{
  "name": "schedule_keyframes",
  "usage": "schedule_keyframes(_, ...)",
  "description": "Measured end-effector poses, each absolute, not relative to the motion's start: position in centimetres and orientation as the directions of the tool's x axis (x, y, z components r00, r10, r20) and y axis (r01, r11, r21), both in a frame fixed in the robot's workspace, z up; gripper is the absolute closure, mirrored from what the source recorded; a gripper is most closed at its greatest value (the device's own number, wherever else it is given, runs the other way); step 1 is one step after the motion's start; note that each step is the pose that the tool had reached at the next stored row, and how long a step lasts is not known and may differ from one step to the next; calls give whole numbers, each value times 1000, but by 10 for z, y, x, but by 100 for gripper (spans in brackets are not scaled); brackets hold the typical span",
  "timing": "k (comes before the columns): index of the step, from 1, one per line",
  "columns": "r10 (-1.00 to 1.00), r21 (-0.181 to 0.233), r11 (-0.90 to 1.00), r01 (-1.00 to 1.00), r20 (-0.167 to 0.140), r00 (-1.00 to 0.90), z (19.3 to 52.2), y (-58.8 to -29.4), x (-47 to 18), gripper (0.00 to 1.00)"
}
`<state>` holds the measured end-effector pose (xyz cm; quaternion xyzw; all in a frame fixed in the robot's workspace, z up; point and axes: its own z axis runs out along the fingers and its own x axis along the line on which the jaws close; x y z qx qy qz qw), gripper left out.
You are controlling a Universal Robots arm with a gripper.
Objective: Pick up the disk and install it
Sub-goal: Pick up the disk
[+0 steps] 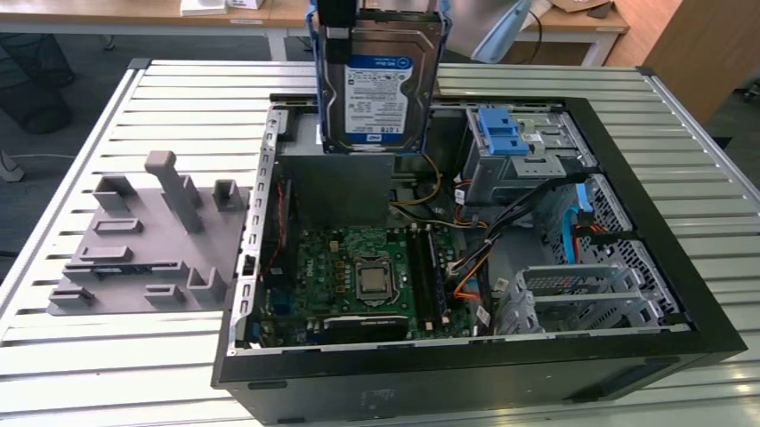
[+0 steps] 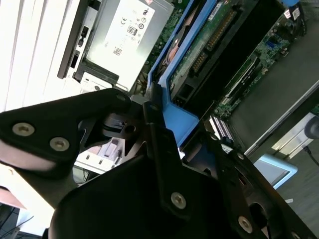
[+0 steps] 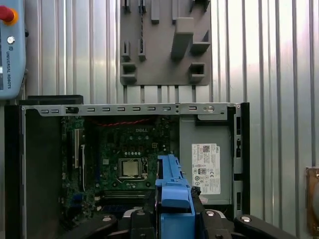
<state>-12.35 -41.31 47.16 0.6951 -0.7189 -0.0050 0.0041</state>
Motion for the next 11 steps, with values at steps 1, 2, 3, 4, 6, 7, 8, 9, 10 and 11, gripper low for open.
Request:
schedule_keyframes(1,-999,13,34,-999,-1,-34,471,-415,-123,64)
schedule_keyframes(2,-999,13,34,-999,-1,-34,471,-417,-122,64)
schedule_keyframes(3,-999,13,34,-999,-1,-34,471,-417,-120,64)
schedule_keyframes(4,-999,13,34,-999,-1,-34,471,-417,-116,64)
schedule_keyframes(6,-999,13,34,-999,-1,-34,470,-418,-110,64)
schedule_keyframes(7,-999,13,34,-999,-1,-34,470,-419,-107,64)
schedule_keyframes(8,-999,13,34,-999,-1,-34,470,-419,-105,64)
schedule_keyframes(9,-999,13,34,-999,-1,-34,470,-419,-104,64)
schedule_keyframes(10,-999,13,34,-999,-1,-34,470,-419,-104,64)
schedule_keyframes(11,-999,13,34,-999,-1,-34,470,-419,-104,64)
